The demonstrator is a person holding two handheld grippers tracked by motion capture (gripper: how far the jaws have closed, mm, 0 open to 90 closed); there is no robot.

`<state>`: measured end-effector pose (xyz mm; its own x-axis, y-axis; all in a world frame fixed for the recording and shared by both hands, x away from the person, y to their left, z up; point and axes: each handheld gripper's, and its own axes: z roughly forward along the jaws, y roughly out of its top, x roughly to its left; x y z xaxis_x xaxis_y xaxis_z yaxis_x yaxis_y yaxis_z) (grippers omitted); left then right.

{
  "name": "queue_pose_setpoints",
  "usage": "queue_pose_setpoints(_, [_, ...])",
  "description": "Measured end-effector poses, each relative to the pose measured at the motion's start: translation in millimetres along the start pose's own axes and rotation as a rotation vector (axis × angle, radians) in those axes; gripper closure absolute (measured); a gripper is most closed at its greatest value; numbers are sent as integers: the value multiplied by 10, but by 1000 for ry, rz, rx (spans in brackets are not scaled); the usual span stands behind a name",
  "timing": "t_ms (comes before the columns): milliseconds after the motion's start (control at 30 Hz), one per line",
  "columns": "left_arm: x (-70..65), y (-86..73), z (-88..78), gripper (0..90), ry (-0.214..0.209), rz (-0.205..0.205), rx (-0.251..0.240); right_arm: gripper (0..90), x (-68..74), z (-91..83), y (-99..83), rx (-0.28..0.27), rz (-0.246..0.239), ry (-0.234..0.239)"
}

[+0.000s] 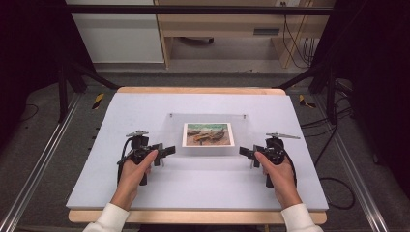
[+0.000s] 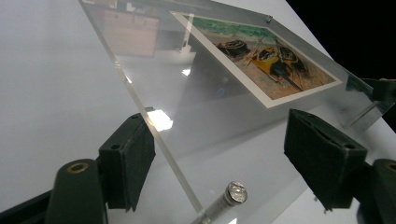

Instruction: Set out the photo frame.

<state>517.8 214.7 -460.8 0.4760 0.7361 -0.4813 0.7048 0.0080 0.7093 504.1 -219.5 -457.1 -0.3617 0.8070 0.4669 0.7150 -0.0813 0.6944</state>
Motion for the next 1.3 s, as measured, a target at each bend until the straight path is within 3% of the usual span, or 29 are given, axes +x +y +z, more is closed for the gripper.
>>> queue_pose_setpoints(300, [-33,-6,-20,255,17,0,4,244,10,-12,-5,1,-20,0])
queue_pose_setpoints(733, [-86,-29,-91,292,31,40,-2,251,67,-82,-33,-1,-81,-11])
queue_pose_setpoints(1300, [-250,-167,-241,347,81,92,-23,318,166,-242,-139,-18,-159,-40])
